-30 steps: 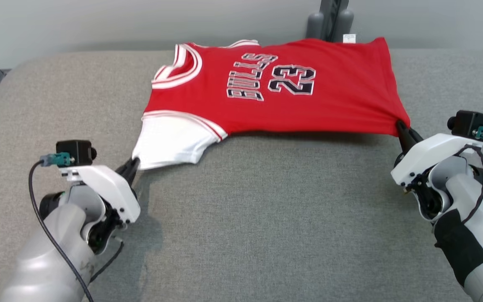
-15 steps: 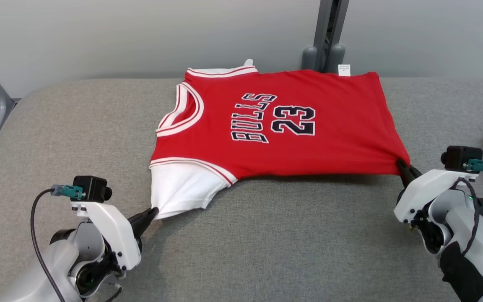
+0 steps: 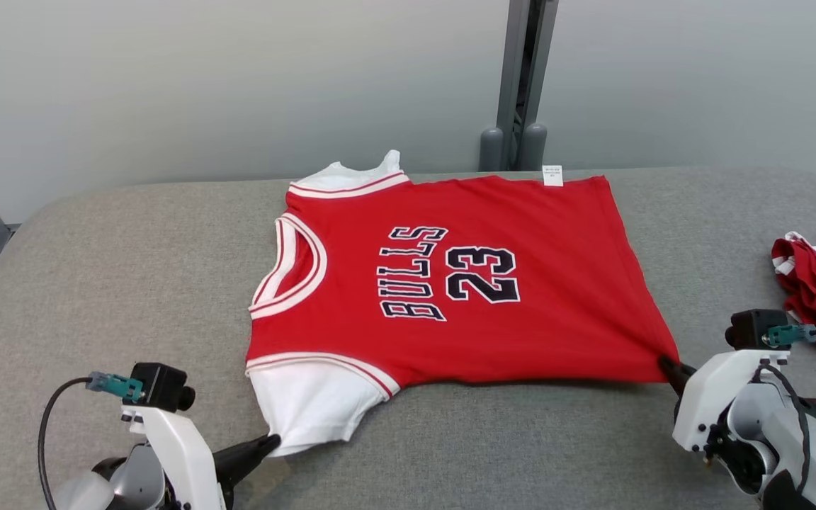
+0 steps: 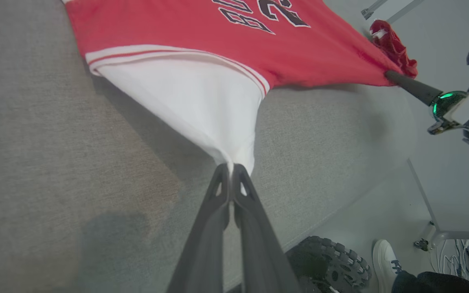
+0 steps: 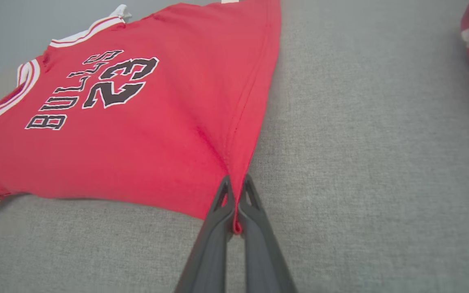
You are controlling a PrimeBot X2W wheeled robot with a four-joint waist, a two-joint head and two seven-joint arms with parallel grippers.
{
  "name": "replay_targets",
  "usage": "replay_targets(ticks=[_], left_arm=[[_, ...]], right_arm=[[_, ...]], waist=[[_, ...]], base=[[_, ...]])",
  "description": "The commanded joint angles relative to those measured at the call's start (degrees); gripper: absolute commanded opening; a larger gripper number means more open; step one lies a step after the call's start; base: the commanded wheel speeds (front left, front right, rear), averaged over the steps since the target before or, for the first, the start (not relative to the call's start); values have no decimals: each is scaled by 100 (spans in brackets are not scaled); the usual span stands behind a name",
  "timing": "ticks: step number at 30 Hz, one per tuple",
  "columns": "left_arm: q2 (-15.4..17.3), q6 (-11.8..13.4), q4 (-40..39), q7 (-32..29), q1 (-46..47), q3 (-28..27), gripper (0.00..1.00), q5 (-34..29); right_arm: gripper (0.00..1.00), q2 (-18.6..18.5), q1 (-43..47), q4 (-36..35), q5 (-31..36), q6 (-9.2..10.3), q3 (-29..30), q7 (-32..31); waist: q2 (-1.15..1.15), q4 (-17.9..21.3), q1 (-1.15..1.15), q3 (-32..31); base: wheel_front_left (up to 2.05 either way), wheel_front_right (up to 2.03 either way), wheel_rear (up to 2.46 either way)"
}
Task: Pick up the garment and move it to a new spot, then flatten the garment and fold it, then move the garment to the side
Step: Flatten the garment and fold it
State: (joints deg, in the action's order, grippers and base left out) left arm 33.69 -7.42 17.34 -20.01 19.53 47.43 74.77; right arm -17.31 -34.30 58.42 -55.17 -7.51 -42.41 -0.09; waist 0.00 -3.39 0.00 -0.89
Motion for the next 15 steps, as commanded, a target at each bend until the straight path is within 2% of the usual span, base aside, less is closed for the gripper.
replay_targets(ticks=[1, 15], left_arm=[[89, -6, -76, -29, -97, 12, 0, 50], [727, 25, -1112, -725, -839, 229, 0, 651]], right_arm=[[0, -90, 144, -63, -89, 4, -45, -79], [0, -1015, 889, -1390, -1101, 4, -546, -1464]], waist=[[0, 40, 0, -39], [0, 235, 0, -219]], base=[[0, 0, 0], [0, 0, 0]])
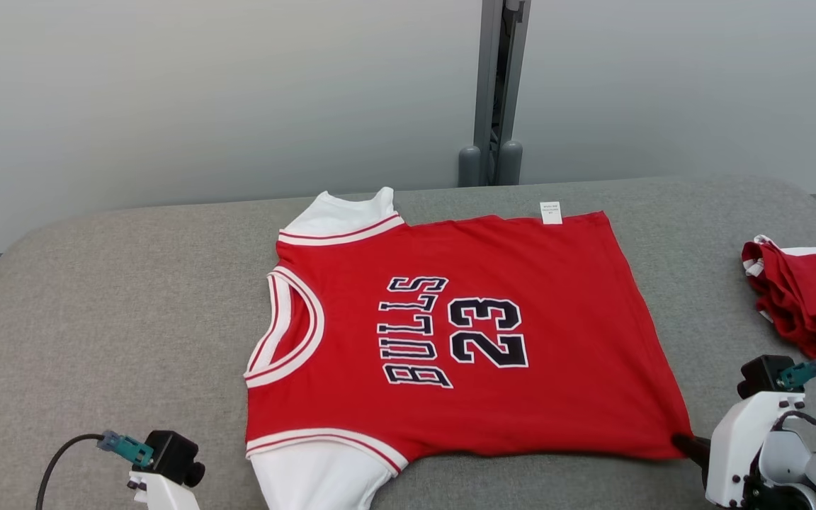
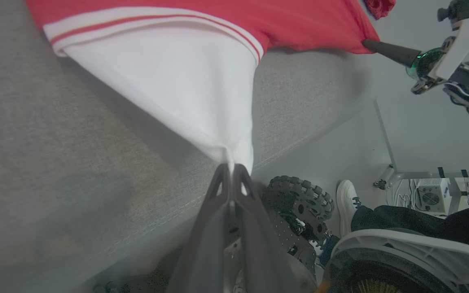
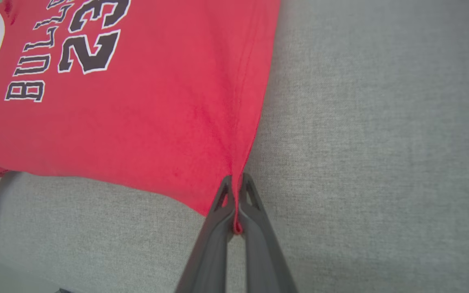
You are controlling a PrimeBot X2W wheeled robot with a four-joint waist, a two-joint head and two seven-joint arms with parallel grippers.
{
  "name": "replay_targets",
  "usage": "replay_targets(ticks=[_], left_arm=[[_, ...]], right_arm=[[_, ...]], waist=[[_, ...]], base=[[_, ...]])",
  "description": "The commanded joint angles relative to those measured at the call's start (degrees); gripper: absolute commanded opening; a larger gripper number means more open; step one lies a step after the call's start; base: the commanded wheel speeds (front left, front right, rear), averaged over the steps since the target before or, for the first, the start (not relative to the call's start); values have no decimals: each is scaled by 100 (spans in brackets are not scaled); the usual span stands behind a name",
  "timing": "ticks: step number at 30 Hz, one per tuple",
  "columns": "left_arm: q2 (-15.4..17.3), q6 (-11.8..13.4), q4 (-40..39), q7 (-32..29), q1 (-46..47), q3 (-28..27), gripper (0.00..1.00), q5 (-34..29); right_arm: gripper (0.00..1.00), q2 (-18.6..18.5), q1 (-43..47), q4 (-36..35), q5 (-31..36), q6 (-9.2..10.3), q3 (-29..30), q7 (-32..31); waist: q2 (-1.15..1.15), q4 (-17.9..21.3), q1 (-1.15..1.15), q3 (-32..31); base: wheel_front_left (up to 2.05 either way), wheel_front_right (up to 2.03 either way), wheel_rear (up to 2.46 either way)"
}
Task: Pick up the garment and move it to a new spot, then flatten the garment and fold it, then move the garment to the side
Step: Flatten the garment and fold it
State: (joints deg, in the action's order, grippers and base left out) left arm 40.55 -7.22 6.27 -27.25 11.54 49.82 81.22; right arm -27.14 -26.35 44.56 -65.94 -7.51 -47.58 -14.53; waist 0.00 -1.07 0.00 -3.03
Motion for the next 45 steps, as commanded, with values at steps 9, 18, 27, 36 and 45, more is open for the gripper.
replay_targets(ticks=[9, 18, 27, 36, 45], left_arm=[[453, 320, -646, -157, -427, 139, 0, -68], [720, 334, -1230, -227, -744, 245, 0, 12], [692, 511, -1549, 17, -880, 62, 0, 216], [528, 309, -1894, 225, -753, -550, 0, 1176], [186, 235, -1646, 784, -560, -1293, 0, 1889]], right_arm=[[0, -549, 557, -766, -574, 4, 3, -743], [0, -946, 1073, -1296, -997, 4, 157, -1444], [0, -1146, 1355, -1826, -944, 4, 507, -1460], [0, -1040, 1202, -2018, -879, 4, 1129, -1352], [0, -757, 956, -1793, -682, 4, 1630, -1206]], waist=[[0, -3, 0, -99], [0, -34, 0, -171], [0, -45, 0, -135], [0, -40, 0, 56], [0, -37, 0, 232]], base=[[0, 0, 0], [0, 0, 0], [0, 0, 0], [0, 0, 0], [0, 0, 0]])
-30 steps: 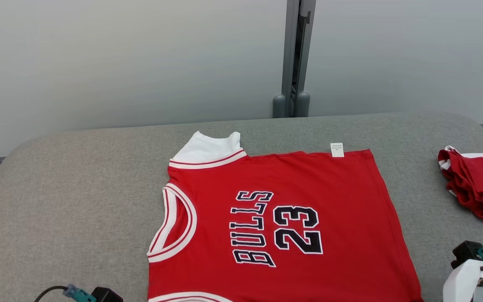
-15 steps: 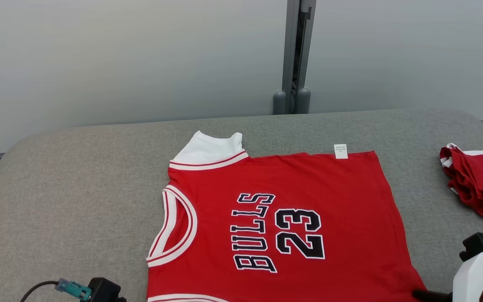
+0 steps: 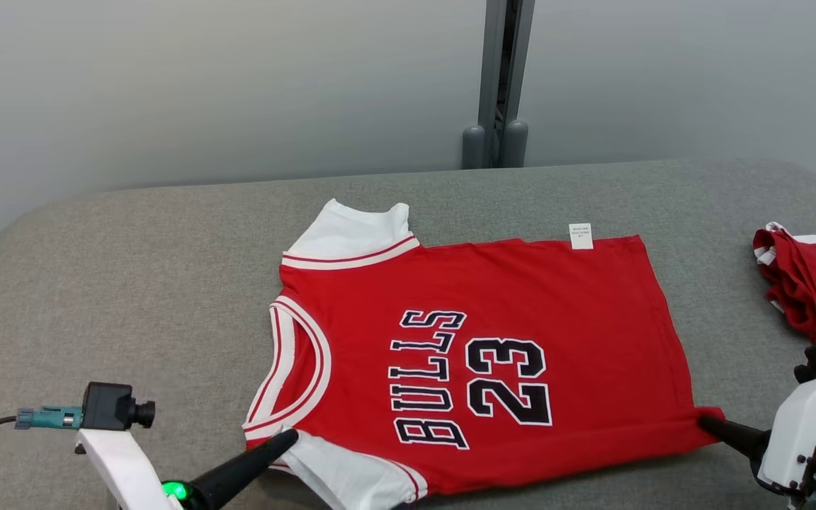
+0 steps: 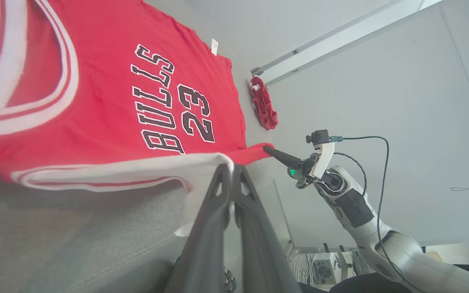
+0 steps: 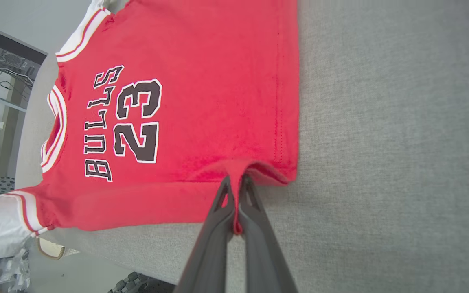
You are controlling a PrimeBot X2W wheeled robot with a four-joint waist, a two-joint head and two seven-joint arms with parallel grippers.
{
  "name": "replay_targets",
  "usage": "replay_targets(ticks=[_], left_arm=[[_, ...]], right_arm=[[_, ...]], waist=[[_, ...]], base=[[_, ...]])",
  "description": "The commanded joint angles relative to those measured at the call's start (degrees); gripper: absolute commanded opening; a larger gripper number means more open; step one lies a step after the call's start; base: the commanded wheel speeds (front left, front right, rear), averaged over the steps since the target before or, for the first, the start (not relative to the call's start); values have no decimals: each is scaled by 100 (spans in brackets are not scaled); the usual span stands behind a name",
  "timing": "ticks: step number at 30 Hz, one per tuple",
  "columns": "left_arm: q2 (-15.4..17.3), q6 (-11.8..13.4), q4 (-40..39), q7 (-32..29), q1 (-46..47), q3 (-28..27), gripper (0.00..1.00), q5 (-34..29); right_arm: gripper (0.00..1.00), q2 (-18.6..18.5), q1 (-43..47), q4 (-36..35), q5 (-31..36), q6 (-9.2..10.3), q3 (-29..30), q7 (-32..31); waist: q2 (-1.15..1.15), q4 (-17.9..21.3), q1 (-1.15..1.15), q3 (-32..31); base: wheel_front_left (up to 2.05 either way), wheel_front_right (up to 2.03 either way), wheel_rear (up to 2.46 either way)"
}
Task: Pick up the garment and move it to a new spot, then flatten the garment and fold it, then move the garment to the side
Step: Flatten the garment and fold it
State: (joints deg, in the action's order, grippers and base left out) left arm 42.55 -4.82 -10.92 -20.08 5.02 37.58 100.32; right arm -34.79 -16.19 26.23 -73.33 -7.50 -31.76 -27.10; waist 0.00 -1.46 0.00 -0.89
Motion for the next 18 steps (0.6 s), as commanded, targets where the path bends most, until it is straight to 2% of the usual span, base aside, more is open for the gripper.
replay_targets(ticks=[1, 7, 18], left_arm=[[-71, 26, 140, 138, 119, -76, 0, -71], [-399, 177, 651, 536, 357, -122, 0, -411], [-842, 262, 1447, 1101, 726, -312, 0, -676]], right_arm=[[0, 50, -93, 82, 104, 2, 89, 81], [0, 331, -307, 385, 393, 2, 304, 329], [0, 610, -570, 729, 764, 2, 365, 469]], waist=[[0, 2, 0, 33], [0, -1, 0, 128], [0, 9, 0, 253]], base=[[0, 0, 0], [0, 0, 0], [0, 0, 0]])
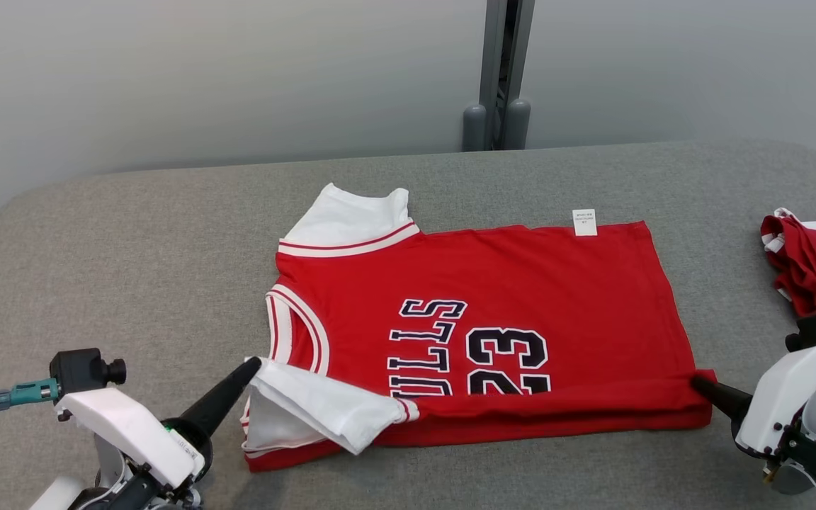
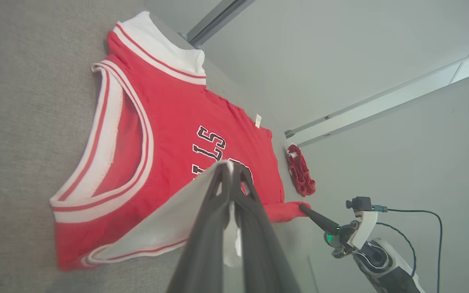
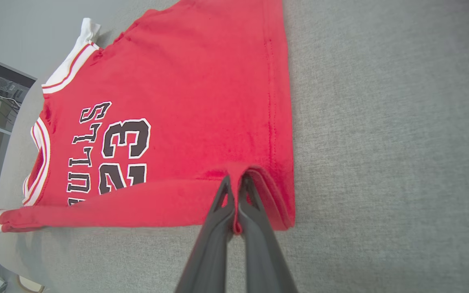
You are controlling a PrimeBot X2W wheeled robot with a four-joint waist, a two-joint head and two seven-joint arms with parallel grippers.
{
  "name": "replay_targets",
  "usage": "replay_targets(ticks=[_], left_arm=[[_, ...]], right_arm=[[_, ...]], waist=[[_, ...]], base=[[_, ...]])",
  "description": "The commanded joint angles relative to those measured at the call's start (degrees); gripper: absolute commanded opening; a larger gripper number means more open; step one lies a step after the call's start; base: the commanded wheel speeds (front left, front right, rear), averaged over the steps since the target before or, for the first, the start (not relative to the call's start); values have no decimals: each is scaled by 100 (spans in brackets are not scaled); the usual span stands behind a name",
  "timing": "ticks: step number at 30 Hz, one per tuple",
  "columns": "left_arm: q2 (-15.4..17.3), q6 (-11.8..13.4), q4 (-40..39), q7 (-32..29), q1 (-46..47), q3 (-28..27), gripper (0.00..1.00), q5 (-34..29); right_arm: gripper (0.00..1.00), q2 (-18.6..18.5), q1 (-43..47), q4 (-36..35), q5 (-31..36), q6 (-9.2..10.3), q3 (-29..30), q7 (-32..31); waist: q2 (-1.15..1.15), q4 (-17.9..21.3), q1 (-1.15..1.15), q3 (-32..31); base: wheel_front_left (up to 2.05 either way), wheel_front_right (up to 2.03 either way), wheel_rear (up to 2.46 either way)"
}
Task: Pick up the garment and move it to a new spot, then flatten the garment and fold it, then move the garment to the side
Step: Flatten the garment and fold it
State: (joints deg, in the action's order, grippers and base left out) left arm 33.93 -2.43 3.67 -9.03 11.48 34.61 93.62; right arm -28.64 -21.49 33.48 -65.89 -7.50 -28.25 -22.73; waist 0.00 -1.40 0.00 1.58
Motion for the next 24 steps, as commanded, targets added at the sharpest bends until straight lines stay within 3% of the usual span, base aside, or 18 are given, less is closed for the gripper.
replay_targets(ticks=[1, 17, 18, 19, 20, 24], left_arm=[[-25, 35, 70, 60, 128, -33, 0, -37], [-591, -2, 1373, 428, 822, 219, 0, -718], [-627, -19, 1434, 443, 850, 231, 0, -735], [-662, -36, 1504, 457, 879, 246, 0, -769], [-694, -20, 1577, 504, 916, 245, 0, -803], [-850, 16, 1816, 622, 1059, 280, 0, -921]], right_arm=[[0, 21, -82, 30, 58, 2, 16, 34], [0, 457, -644, 656, 333, 2, -41, 48], [38, 463, -662, 686, 328, 2, -11, 102], [95, 481, -678, 734, 315, 2, 29, 162], [100, 517, -689, 782, 274, 2, 87, 207], [100, 532, -751, 788, 364, 2, 137, 515]], waist=[[0, 8, 0, 29], [0, -27, 0, 295], [0, -29, 0, 303], [0, -29, 0, 307], [0, -30, 0, 311], [0, -26, 0, 343]], base=[[0, 0, 0], [0, 0, 0], [0, 0, 0], [0, 0, 0], [0, 0, 0], [0, 0, 0]])
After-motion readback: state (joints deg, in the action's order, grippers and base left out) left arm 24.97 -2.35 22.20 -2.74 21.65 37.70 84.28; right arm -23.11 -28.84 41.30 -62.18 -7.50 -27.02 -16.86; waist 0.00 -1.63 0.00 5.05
